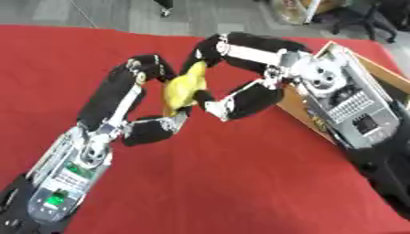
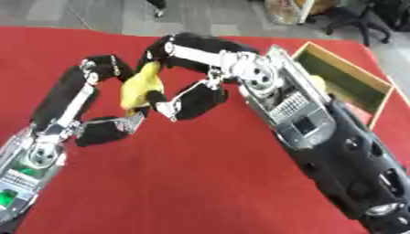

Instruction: Pick up the objects with one hand, pass them to the other hand, and then place them into the box on the other side of the table.

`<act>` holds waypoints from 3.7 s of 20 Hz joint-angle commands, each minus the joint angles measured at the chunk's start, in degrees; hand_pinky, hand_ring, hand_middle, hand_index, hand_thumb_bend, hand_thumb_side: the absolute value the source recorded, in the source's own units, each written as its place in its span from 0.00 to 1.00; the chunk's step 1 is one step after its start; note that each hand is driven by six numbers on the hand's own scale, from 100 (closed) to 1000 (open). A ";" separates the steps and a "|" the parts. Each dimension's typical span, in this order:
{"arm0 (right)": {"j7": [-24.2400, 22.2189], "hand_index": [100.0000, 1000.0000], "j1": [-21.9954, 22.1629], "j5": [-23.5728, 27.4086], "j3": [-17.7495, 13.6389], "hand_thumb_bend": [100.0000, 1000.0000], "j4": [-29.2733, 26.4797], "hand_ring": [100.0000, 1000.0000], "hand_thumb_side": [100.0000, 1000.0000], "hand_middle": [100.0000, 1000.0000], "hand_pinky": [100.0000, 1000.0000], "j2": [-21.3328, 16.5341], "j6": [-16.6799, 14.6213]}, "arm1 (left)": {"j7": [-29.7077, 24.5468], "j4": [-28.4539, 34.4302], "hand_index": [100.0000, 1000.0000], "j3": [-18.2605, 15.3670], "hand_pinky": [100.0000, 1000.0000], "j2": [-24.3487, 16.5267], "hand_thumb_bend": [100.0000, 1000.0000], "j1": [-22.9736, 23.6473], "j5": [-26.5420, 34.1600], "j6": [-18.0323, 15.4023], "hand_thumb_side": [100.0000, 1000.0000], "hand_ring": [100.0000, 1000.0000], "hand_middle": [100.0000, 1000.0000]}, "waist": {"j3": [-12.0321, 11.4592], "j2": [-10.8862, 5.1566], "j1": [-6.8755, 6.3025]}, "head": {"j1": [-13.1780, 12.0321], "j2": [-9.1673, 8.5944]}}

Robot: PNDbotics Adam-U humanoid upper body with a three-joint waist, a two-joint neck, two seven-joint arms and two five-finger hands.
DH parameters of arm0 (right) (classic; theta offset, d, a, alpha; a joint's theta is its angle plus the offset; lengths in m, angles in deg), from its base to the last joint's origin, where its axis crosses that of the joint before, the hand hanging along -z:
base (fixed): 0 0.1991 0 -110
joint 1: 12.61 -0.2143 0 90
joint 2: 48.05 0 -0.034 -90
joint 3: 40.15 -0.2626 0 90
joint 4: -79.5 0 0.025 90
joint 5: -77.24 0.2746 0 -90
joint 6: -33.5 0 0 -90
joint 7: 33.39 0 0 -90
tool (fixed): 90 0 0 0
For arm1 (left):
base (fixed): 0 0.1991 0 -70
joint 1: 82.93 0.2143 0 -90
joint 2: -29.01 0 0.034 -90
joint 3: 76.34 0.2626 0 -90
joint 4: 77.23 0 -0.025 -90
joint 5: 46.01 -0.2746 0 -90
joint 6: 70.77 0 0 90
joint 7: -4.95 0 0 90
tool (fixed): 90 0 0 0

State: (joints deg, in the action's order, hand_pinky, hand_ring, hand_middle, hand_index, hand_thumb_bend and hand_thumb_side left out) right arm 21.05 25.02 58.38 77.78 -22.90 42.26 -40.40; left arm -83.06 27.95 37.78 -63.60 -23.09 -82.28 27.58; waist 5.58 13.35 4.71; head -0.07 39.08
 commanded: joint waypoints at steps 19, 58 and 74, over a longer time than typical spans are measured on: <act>1.94 0.39 -0.45 3.92 -1.16 0.14 -1.62 0.76 0.04 0.59 0.84 -0.64 2.40 | 0.44 -0.27 0.82 -0.84 0.73 0.25 0.46 0.08 0.79 0.05 0.49 0.60 0.58 | 0.19 -0.62 -0.21 | 0.18 -0.64; 7.07 0.38 1.77 7.21 -7.87 0.19 -3.81 0.74 0.00 0.49 0.82 -5.41 5.03 | -6.02 0.06 0.82 -1.18 0.75 -0.64 0.27 2.02 0.51 -2.38 0.08 0.63 0.62 | 1.82 -0.17 -1.28 | 2.32 -1.27; 24.74 0.40 8.56 11.20 -23.73 0.11 5.69 0.75 0.00 0.50 0.84 -14.74 8.53 | -4.55 3.40 0.81 -3.18 0.75 -2.42 0.26 4.83 0.36 -1.18 0.12 0.63 0.62 | 2.12 0.49 -2.79 | 9.17 -3.42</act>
State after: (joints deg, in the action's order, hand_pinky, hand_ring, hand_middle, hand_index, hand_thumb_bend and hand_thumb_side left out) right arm 44.39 34.23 69.11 55.88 -17.80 30.02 -32.03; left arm -87.95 29.88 35.34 -64.73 -17.93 -81.70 26.34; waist 7.67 14.63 1.97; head 8.45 36.54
